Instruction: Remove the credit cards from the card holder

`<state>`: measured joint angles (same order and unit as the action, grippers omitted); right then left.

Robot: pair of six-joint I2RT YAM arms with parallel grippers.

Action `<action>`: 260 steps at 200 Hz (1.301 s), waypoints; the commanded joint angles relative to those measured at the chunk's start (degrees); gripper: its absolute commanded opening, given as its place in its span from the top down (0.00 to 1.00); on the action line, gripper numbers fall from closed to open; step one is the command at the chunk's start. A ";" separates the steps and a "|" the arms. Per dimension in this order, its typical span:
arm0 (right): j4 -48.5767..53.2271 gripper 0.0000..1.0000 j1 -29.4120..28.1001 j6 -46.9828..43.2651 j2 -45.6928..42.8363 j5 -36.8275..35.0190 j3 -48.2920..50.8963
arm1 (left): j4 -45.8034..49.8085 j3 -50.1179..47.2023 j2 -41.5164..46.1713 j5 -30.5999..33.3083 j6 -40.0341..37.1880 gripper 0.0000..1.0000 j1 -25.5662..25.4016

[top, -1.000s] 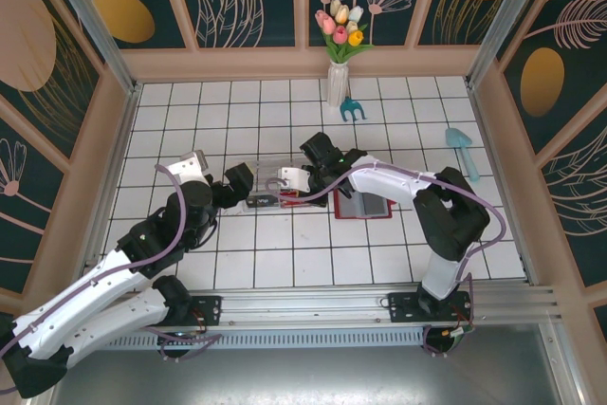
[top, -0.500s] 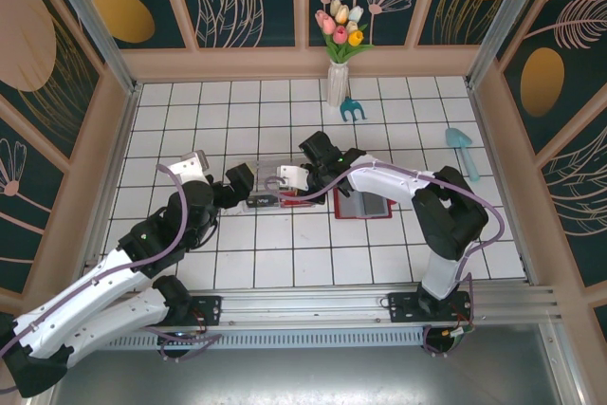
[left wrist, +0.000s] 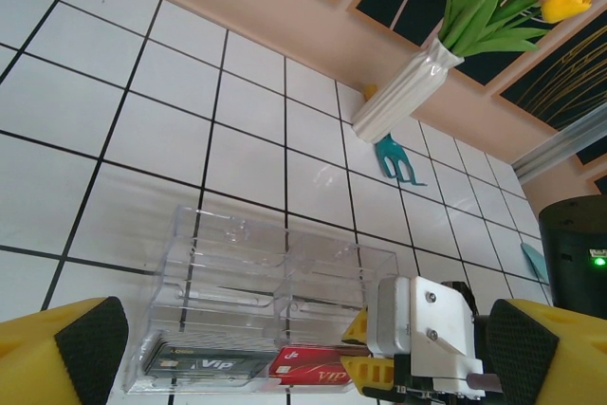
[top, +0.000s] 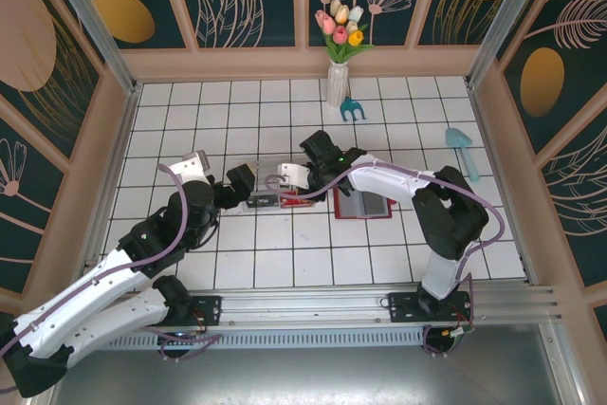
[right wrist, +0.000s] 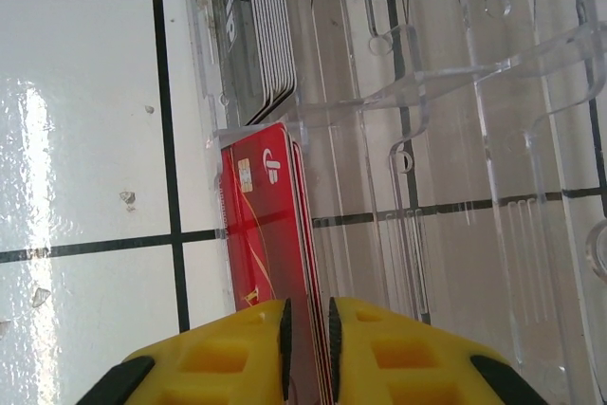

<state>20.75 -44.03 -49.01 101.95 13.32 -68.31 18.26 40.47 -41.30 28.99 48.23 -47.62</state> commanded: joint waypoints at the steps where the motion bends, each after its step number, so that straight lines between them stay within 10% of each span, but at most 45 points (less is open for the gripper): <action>1: -1.43 0.80 1.10 3.23 -3.47 1.31 -0.41 | -0.46 -0.74 -0.09 -0.07 -0.29 0.01 0.17; 79: -7.82 0.76 10.45 41.78 -17.24 1.37 5.30 | -6.73 -1.01 -5.07 -7.68 -1.30 0.02 0.16; 168: -9.61 0.91 19.64 76.53 -33.17 -8.77 28.33 | -23.20 3.97 -31.33 -25.77 4.18 0.31 -2.33; 260: -16.20 0.64 33.35 82.26 -40.37 2.88 44.57 | -23.59 21.45 -60.77 -32.29 5.48 0.94 -7.71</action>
<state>8.69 -14.17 31.24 62.52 9.72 -26.76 -4.93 57.82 -96.99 -0.80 53.60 -54.83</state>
